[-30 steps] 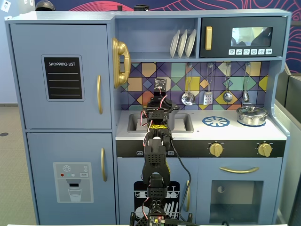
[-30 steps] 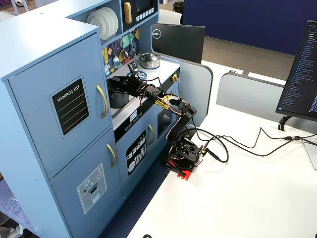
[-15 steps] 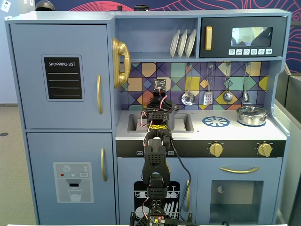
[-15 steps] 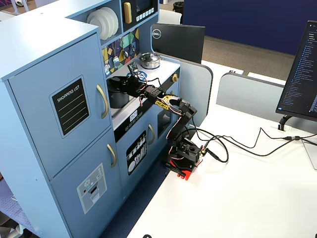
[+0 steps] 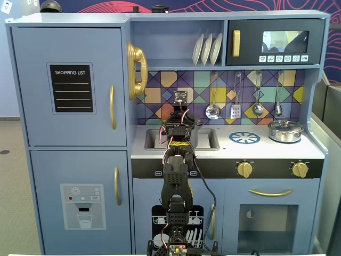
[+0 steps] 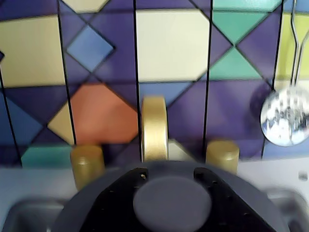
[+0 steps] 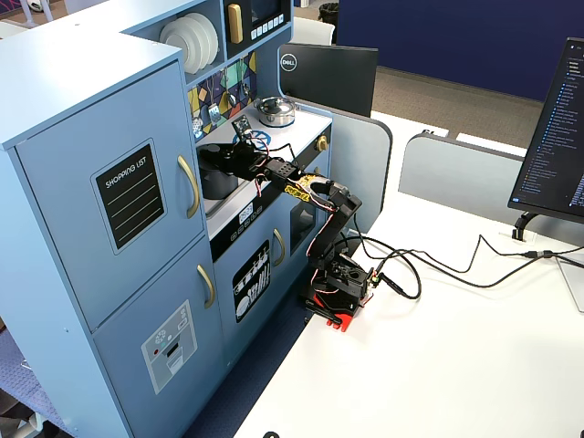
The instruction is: Pick up the lid from the counter and put it on the gray recipient
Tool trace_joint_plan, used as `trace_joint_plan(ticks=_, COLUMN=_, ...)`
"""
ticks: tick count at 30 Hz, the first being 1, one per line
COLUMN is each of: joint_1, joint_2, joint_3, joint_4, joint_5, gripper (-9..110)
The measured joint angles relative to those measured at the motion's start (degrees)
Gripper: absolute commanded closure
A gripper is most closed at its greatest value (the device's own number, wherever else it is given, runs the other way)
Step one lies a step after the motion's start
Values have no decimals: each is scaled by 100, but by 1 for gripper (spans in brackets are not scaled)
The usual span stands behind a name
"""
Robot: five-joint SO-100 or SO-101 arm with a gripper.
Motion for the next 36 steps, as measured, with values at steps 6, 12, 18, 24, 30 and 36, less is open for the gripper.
trace_joint_plan(ticks=6, joint_1=44, joint_2=343, joint_3=114, joint_4=756, joint_5=-79, gripper=84)
trace_joint_plan(ticks=12, joint_1=26, joint_2=642, joint_3=26, joint_4=1354, joint_5=-132, gripper=85)
trace_joint_plan(ticks=18, joint_1=-211, joint_2=1424, joint_3=-167, joint_4=2716, joint_5=-308, gripper=88)
trace_joint_plan(ticks=24, joint_1=-290, joint_2=2531, joint_3=-352, joint_4=4509, joint_5=-439, gripper=92)
trace_joint_plan(ticks=30, joint_1=-492, joint_2=3586, joint_3=-35, joint_4=6108, joint_5=-308, gripper=101)
trace_joint_plan(ticks=36, joint_1=-439, joint_2=4755, joint_3=1591, joint_4=6601, joint_5=123, gripper=101)
